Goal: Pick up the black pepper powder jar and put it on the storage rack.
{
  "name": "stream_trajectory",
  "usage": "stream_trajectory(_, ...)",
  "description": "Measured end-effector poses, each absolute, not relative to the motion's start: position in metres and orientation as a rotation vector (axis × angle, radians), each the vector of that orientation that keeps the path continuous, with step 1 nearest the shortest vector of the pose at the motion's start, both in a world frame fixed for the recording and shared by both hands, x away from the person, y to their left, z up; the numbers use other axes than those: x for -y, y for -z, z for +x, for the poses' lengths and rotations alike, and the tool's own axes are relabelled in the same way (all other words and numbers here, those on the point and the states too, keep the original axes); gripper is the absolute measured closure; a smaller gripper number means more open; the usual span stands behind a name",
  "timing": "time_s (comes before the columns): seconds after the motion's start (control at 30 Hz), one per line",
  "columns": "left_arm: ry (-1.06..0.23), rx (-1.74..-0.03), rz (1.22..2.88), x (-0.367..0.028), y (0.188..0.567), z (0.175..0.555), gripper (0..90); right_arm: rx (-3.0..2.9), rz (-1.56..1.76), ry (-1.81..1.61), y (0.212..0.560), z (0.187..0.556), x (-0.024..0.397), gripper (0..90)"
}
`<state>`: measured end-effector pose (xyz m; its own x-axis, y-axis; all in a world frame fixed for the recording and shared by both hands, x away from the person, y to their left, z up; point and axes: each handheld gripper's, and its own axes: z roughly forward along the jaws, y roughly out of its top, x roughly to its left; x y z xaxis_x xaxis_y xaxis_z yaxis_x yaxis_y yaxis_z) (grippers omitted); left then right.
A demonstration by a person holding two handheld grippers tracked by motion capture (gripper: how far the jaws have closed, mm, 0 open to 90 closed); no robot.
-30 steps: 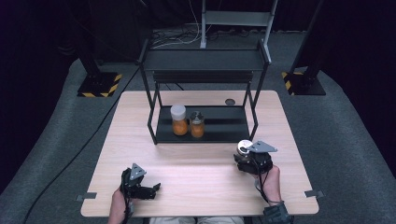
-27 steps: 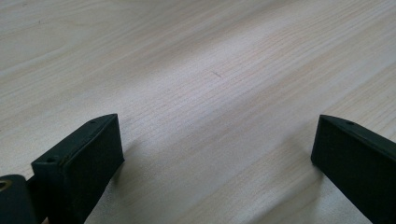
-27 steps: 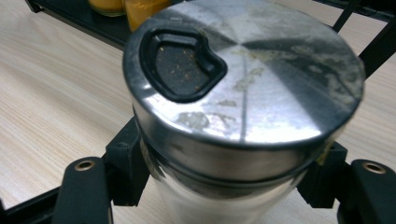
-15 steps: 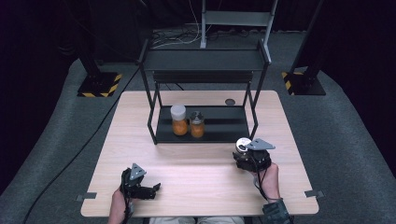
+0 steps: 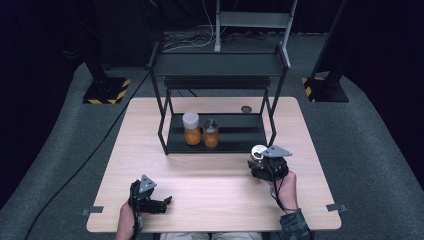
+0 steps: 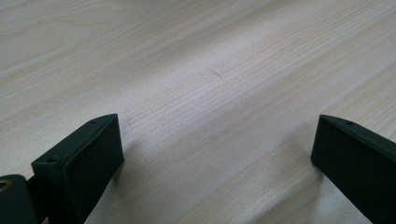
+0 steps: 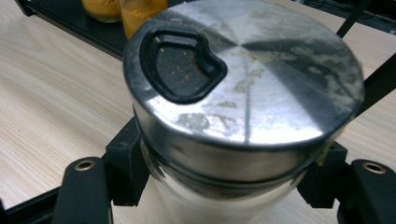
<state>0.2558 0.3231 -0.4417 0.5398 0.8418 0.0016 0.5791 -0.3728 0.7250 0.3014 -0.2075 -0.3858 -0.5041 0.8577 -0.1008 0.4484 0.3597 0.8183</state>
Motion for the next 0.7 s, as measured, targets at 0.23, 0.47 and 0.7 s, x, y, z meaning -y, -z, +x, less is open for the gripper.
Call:
stream_trajectory(0.23, -0.493, -1.143, 2.093, -0.3231, 0.4417, 0.2558, 1.7, -2.104, 1.122, -1.022, 0.3821, 0.3053, 0.2038, 30.4)
stream_trajectory(0.47, -0.495, -1.142, 2.093, -0.3229, 0.4418, 0.2555, 1.8, -2.106, 1.122, -1.027, 0.3831, 0.3057, 0.2028, 30.4)
stream_trajectory(0.7, -0.494, -1.143, 2.093, -0.323, 0.4418, 0.2556, 1.8, -2.112, 1.121, -1.021, 0.3837, 0.3062, 0.2029, 30.3)
